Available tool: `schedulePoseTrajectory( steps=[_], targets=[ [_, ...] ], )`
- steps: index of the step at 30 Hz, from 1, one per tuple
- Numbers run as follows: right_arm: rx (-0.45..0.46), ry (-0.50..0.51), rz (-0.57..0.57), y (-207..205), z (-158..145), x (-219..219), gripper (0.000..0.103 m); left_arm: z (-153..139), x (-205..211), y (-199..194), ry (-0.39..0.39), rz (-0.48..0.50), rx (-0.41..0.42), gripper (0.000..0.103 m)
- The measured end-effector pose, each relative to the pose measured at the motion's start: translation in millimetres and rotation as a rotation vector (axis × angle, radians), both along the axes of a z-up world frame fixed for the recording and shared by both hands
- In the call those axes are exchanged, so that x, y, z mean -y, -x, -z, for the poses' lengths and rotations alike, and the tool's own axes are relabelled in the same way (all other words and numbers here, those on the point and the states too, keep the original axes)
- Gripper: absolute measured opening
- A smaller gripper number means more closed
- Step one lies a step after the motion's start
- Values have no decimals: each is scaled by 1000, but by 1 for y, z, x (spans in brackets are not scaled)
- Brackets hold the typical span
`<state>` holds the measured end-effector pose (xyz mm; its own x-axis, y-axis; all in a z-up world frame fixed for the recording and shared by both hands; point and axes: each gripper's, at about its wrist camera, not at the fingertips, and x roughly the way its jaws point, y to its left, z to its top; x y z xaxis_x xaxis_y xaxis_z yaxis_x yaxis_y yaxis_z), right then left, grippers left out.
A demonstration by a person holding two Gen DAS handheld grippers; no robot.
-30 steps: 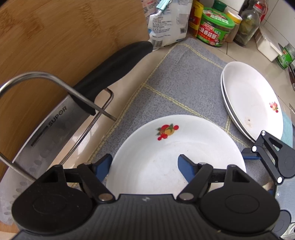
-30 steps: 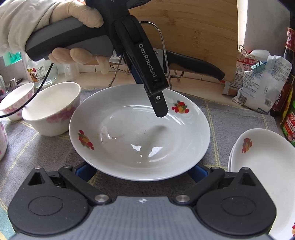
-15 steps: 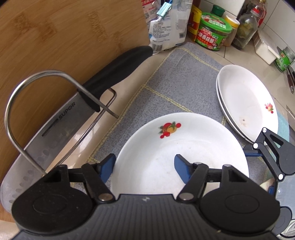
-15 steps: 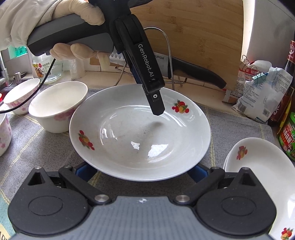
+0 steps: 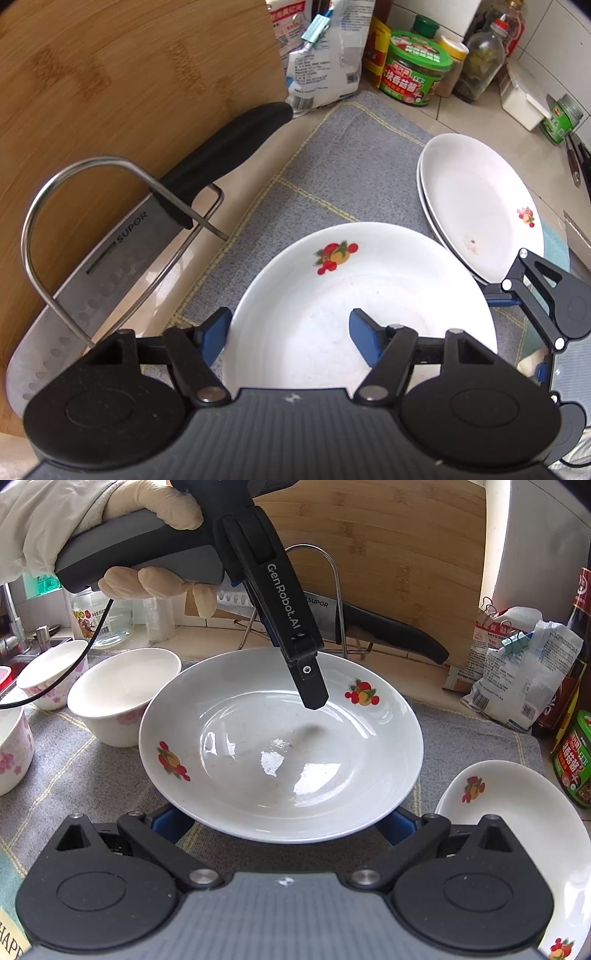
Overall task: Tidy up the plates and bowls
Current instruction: 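Lift the flowered plate off the towel with the left tool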
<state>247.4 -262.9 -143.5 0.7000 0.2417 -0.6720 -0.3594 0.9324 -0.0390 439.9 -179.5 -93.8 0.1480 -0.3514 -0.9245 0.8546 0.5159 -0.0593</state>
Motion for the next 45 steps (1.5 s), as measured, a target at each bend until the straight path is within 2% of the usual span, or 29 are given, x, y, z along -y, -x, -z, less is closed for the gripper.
schedulePoseTrajectory(
  steps=[6,14,20,25,27,29,34,37,45],
  targets=[
    [3,22,-9,-3,2,1,103,3,-2,-4,9,14,-29,69],
    [-17,51,-23,-8,12,1,103,13,-7,-21,36,25,-125,69],
    [-23,87,-28,-11,20,-1,103,24,-7,-21,9,34,-134,69],
    [-7,81,-28,-11,22,1,103,25,-9,-21,10,49,-127,68],
    [-8,82,-29,-12,22,2,103,29,-9,-22,-12,43,-133,62],
    [-9,83,-30,-11,21,1,103,34,-10,-20,-20,43,-136,62],
    [-16,80,-26,-12,21,2,103,32,-17,-24,13,8,-163,60],
    [-26,66,-23,-11,20,1,103,30,-16,-20,-1,19,-148,61],
    [7,58,-20,-8,8,1,103,17,-17,-17,21,10,-123,61]
  ],
)
